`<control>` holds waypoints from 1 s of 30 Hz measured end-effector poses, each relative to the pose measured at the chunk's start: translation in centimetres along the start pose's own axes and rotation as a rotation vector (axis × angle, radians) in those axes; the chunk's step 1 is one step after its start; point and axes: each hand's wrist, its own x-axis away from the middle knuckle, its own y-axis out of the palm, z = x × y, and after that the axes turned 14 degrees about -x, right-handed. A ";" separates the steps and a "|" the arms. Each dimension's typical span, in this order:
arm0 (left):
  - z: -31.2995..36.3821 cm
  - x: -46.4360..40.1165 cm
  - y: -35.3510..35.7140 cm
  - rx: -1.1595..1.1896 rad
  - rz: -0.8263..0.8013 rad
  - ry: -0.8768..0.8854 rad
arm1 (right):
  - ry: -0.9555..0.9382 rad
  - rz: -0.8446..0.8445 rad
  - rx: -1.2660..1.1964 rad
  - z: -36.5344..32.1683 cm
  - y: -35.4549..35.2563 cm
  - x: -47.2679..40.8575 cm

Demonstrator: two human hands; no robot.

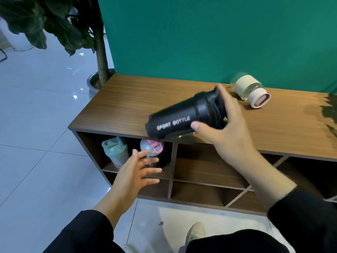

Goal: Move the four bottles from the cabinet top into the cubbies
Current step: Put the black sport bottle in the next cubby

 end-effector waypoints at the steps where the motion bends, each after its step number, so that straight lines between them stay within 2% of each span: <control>1: 0.2 0.4 0.1 0.071 -0.089 -0.035 | 0.003 -0.070 0.033 -0.2 0.1 1.8; 4: 0.2 1.1 1.0 0.079 -0.265 -0.128 | 0.013 -0.182 0.141 0.8 0.7 5.7; 8: -1.2 0.9 2.3 0.061 -0.303 -0.309 | -0.033 -0.212 0.260 2.4 1.3 8.8; 10: -2.0 0.6 2.7 0.119 -0.266 -0.399 | 0.035 -0.196 0.182 3.0 1.5 10.4; 14: -3.3 0.0 3.6 0.175 -0.200 -0.484 | 0.331 0.122 -0.183 4.6 2.3 13.4; 15: -3.5 -0.1 3.9 0.162 -0.196 -0.507 | 0.393 0.155 -0.254 5.1 2.5 13.9; 20: -4.4 -1.1 4.6 0.119 -0.246 -0.622 | 0.469 0.160 -0.327 7.2 2.5 13.4; 25: -5.1 -2.2 4.8 -0.110 -0.281 -0.613 | 0.523 0.159 -0.228 9.3 2.0 13.1; 30: -4.9 -3.4 3.6 -0.414 -0.094 -0.535 | 0.535 0.175 -0.023 12.1 1.4 10.4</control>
